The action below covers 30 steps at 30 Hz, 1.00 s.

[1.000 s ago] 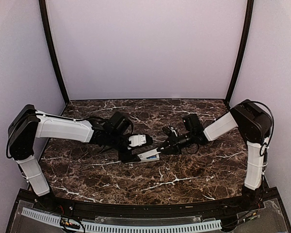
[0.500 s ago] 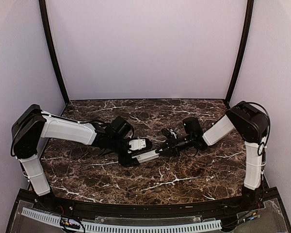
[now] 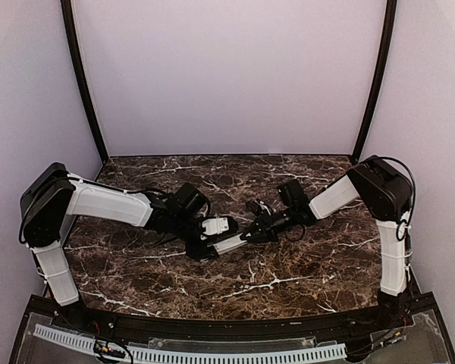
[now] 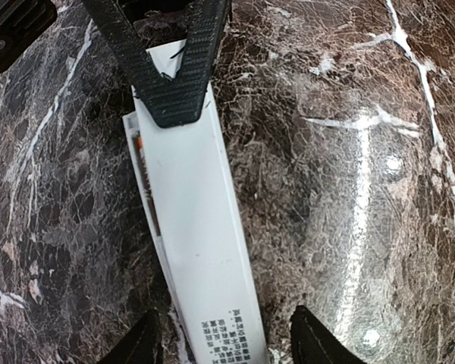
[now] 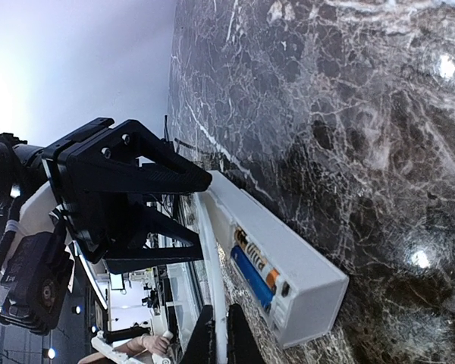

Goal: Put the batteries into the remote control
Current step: Place the battery cover on the remote control without the battery cover.

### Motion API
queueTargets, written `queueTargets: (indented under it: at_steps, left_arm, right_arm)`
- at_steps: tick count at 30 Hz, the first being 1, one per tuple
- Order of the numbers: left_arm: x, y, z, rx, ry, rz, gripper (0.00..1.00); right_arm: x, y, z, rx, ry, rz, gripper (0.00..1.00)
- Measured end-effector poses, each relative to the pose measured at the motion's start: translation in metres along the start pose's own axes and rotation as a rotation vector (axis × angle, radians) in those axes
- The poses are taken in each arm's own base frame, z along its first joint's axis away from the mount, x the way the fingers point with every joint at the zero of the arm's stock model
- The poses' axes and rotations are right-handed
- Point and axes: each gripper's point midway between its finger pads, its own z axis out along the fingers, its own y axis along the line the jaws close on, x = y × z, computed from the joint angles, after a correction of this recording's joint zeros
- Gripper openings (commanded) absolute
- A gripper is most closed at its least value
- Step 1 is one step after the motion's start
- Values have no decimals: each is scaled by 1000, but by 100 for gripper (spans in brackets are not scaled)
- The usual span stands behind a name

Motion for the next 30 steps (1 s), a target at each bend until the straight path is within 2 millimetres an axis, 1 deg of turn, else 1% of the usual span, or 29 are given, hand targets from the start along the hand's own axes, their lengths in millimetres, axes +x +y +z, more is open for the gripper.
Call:
queueTargets:
  at_steps: [3, 8, 10, 12, 14, 18, 21, 25, 29, 30]
  left_arm:
    - [2, -1, 2, 5, 6, -6, 51]
    - [6, -2, 7, 14, 17, -13, 50]
    - [6, -2, 8, 15, 20, -14, 47]
    - [7, -2, 9, 15, 22, -14, 44]
    - [7, -1, 9, 13, 21, -14, 38]
    - [8, 4, 8, -1, 25, -32, 32]
    - [10, 7, 8, -10, 27, -56, 29]
    - [10, 7, 8, -10, 27, -62, 22]
    - [10, 7, 8, -7, 26, -63, 14]
    - [10, 7, 8, -6, 26, -63, 9]
  right_arm:
    - [2, 0, 0, -1, 18, 0, 0]
    - [0, 4, 1, -9, 32, -14, 0]
    - [-1, 5, 1, -10, 36, -18, 0]
    - [-3, 6, 1, -11, 41, -20, 0]
    - [-5, 7, 2, -10, 44, -27, 0]
    - [-8, 8, 2, -9, 54, -30, 0]
    - [-5, 6, 2, -4, 61, -21, 0]
    - [-4, 4, 2, -1, 64, -16, 0]
    - [-1, 1, 2, 2, 66, -6, 0]
    - [0, 1, 2, 3, 66, -4, 1]
